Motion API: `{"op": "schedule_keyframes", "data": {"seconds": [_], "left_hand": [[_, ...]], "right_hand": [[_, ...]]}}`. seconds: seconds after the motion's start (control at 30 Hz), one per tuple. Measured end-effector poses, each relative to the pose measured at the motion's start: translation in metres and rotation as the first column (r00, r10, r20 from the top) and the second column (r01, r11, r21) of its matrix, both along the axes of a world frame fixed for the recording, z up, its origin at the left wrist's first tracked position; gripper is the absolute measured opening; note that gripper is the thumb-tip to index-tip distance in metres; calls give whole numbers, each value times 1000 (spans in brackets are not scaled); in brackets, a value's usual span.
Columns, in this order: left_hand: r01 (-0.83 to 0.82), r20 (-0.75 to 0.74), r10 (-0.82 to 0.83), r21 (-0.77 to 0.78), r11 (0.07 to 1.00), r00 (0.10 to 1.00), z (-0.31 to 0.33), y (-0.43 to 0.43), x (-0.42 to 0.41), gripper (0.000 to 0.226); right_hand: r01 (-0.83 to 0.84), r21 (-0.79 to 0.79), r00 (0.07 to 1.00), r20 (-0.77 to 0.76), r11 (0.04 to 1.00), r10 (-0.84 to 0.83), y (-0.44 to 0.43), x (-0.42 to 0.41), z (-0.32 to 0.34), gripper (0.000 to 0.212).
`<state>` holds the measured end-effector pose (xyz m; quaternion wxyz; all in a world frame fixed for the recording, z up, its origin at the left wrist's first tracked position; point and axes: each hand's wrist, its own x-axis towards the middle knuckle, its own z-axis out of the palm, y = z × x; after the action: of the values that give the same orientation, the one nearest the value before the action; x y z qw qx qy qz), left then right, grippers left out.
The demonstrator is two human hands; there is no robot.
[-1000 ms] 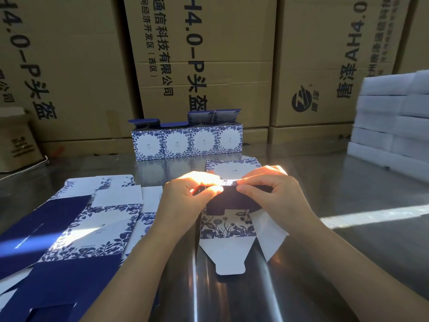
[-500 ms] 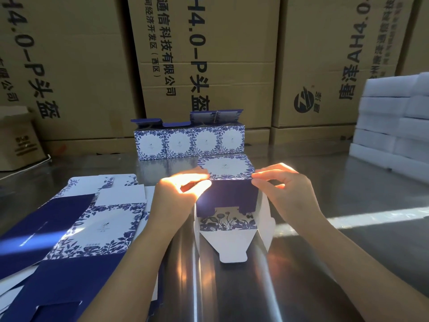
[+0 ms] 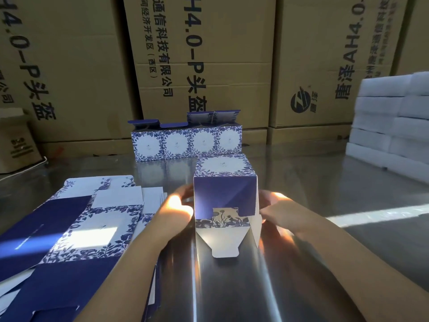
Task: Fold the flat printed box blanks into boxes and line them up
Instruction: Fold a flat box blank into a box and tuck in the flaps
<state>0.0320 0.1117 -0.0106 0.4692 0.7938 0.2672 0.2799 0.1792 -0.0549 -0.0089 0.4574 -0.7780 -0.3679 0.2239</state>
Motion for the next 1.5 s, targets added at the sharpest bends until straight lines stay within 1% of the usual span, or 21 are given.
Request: {"op": "schedule_keyframes", "data": {"seconds": [0.07, 0.2, 0.3, 0.33, 0.43, 0.5, 0.53, 0.6, 0.67, 0.77, 0.87, 0.97, 1.03, 1.1, 1.17, 1.23, 1.3, 1.37, 1.4, 1.43, 1.5], "left_hand": [[24, 11, -24, -44, 999, 1000, -1, 2, -3, 67], [59, 186, -18, -222, 973, 982, 2, 4, -8, 47], [149, 341, 21, -464, 873, 940, 8, 3, -9, 40], [188, 380, 19, -500, 845, 925, 9, 3, -9, 40], [286, 466, -55, -443, 850, 883, 11, 1, -10, 44], [301, 496, -74, -395, 868, 865, 10, 0, -10, 37], [315, 506, -93, -372, 873, 857, 8, 0, -10, 36], [352, 515, -148, -324, 878, 844, 7, -1, -11, 48], [366, 504, -194, -270, 890, 842, 7, 0, -11, 57], [373, 457, -258, -182, 910, 851, 7, 1, -12, 57], [388, 426, -300, -135, 912, 853, 8, 1, -12, 62], [403, 381, -351, -64, 913, 855, 8, -2, -13, 72], [405, 379, -358, -49, 913, 853, 7, -1, -13, 71], [400, 388, -348, -62, 914, 854, 6, 2, -13, 72], [397, 378, -342, -76, 915, 860, 4, 4, -13, 76], [391, 388, -311, -147, 909, 868, 4, 4, -13, 76], [390, 442, -245, -274, 879, 863, 7, 2, -13, 66], [350, 487, -123, -408, 843, 865, 11, -2, -10, 41], [304, 480, -54, -462, 833, 876, 12, -3, -8, 35], [262, 458, -9, -493, 830, 889, 13, -4, -6, 34], [225, 429, 15, -503, 835, 903, 11, -4, -3, 32]], "right_hand": [[3, 16, 1000, -24, 1000, -2, 0, 0, 1, 49], [0, 176, 969, -244, 984, 44, -1, 0, 3, 45], [-55, 307, 924, -346, 950, 165, 0, -1, 5, 47], [-72, 345, 908, -366, 936, 205, 1, 0, 5, 49], [-65, 458, 878, -396, 886, 269, 2, 1, 6, 55], [-42, 525, 887, -372, 850, 273, 3, 1, 6, 57], [-38, 554, 893, -355, 832, 277, 3, 1, 6, 55], [-51, 587, 906, -314, 808, 285, 2, 2, 6, 47], [-58, 599, 911, -296, 799, 288, 2, 3, 5, 46], [-28, 622, 922, -287, 782, 261, 5, 2, 1, 49], [16, 627, 930, -296, 779, 219, 8, -2, 0, 53], [24, 623, 917, -326, 782, 231, 11, -6, -1, 58], [47, 619, 902, -364, 784, 233, 11, -11, 0, 59], [52, 593, 927, -328, 804, 182, 11, -14, 1, 57], [40, 565, 959, -253, 824, 127, 11, -16, 1, 48], [27, 569, 967, -224, 822, 124, 10, -16, 1, 49], [-3, 577, 971, -193, 817, 140, 9, -15, 1, 53], [-41, 586, 981, -130, 809, 143, 7, -15, 4, 54], [-53, 593, 984, -106, 803, 143, 6, -16, 5, 57], [-57, 602, 984, -104, 796, 148, 5, -16, 5, 60], [-39, 623, 979, -132, 781, 154, 4, -19, 6, 63]]}}
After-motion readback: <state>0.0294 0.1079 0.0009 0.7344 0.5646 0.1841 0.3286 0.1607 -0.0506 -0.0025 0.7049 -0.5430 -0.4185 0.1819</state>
